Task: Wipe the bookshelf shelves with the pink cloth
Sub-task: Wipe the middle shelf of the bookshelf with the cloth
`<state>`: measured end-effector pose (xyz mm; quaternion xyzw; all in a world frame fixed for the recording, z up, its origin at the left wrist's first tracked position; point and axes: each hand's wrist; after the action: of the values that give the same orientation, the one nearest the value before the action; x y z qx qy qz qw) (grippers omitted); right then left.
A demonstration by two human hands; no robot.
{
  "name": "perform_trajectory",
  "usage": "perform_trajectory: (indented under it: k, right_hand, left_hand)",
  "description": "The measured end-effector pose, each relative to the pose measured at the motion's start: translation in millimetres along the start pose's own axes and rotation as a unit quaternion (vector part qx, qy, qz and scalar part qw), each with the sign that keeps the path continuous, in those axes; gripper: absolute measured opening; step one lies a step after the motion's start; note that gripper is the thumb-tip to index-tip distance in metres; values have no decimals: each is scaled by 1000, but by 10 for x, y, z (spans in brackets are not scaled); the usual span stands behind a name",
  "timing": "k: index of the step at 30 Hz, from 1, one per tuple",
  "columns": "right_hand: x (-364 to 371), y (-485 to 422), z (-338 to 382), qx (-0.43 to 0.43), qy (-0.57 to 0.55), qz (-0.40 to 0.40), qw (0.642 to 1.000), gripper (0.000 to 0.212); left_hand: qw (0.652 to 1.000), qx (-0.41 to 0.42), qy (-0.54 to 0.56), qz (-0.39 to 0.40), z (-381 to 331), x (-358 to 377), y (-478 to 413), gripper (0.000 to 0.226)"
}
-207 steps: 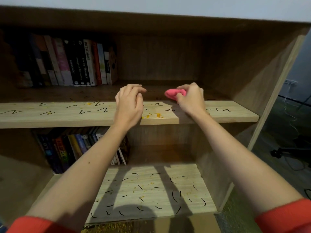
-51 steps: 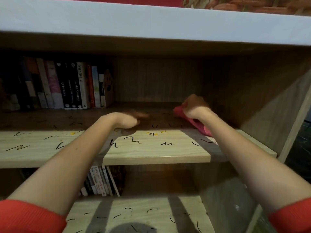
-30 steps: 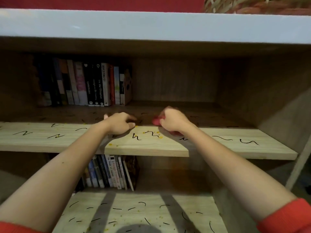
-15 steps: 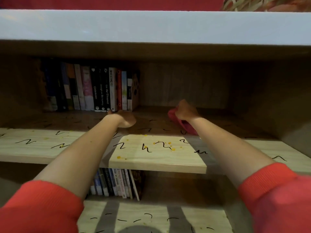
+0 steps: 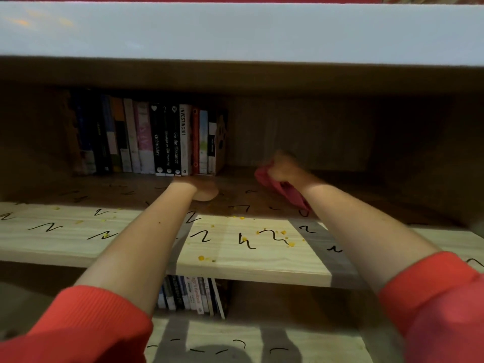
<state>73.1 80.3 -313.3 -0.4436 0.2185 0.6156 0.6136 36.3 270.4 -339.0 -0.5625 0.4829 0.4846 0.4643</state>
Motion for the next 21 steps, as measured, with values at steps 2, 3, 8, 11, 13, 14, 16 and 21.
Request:
perform_trajectory:
  k: [2,3,8,11,13,14,16,21]
  right_hand:
    - [181,39,-42,7,-5,34,999,25]
    - [263,73,-27,-2,-8,49,999,23]
    - [205,289,203,-68,-94,123,986,19]
    - [91,252,198,-62,-124,35,990,25]
    - [132,241,179,-42,-108,6,993,22]
    - [192,249,177,-36,-93,14,995,20]
    - [354,251,184,-45,-46,45,997,18]
    - [334,402,363,-111,-32,140,983,28]
  left_hand:
    - [1000,6,17,17,7,1,15,48]
    - [999,13,28,15,27,1,12,49]
    - [991,39,128,27,112,-31,206,50]
    - [983,48,174,32,162,-53,393,48]
    - [981,62,184,20,172,-104,503,45]
    - [983,67,173,10,175,-127,543,44]
    - [985,64,158,-34,186,-148,612,44]
    - [962,54,248,-100,199,-83,624,39]
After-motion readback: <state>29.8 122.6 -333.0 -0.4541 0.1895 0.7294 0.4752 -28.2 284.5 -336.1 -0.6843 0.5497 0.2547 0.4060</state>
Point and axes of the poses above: each hand's wrist, its own y-axis away from the middle knuckle, its own x-axis out of the palm, z = x × y, and after that the axes turned 5 degrees about -y, right-handed
